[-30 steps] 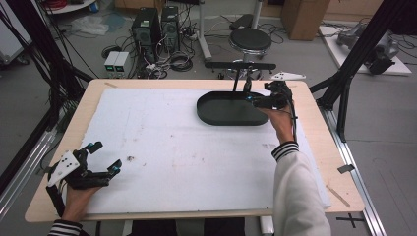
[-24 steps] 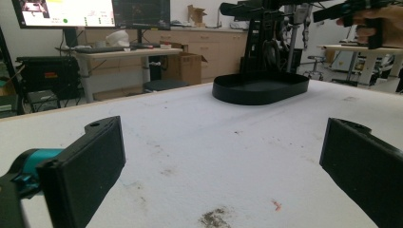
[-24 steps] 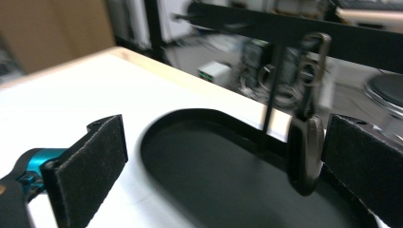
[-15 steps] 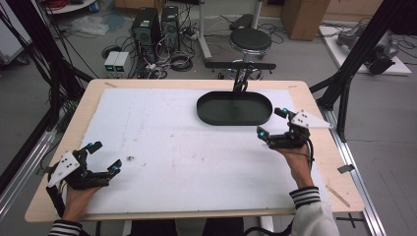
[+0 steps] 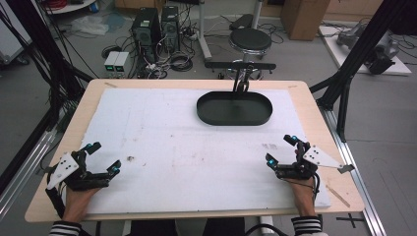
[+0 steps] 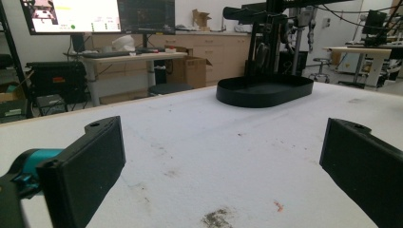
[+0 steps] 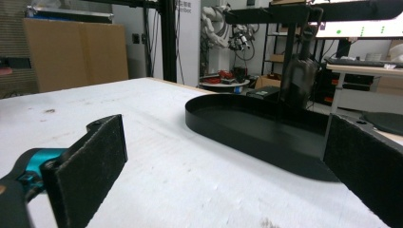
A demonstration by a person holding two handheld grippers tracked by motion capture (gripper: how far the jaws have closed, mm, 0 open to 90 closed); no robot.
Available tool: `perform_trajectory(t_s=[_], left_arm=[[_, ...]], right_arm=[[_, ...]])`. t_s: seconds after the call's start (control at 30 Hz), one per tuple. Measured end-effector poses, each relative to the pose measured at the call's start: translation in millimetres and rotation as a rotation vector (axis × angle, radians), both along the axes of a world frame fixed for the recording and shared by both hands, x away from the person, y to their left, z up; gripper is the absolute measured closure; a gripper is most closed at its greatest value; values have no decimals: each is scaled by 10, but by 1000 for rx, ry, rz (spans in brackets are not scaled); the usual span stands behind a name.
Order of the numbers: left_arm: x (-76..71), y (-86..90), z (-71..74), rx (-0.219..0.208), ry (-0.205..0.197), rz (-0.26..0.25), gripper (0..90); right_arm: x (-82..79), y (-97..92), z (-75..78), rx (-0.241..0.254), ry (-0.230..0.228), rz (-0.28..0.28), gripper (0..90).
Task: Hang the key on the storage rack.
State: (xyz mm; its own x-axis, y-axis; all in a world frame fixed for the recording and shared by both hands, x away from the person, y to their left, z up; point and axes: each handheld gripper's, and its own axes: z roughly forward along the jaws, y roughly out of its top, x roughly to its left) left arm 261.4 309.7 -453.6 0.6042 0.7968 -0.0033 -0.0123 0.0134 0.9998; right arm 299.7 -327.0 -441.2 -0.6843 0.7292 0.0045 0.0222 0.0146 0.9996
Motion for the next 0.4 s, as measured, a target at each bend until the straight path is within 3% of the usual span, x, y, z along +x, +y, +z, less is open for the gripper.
perform_trajectory(t_s=[0.1, 0.27, 0.4], left_arm=[[-11, 1, -2, -1, -4, 1, 17], [-13, 3, -3, -1, -7, 4, 17], [-14, 3, -3, -2, -9, 3, 17]], right_arm=[[-1, -15, -97, 1, 20, -17, 4], [-23, -19, -114, -1, -10, -27, 4], [-30, -11, -115, -6, -6, -26, 4]])
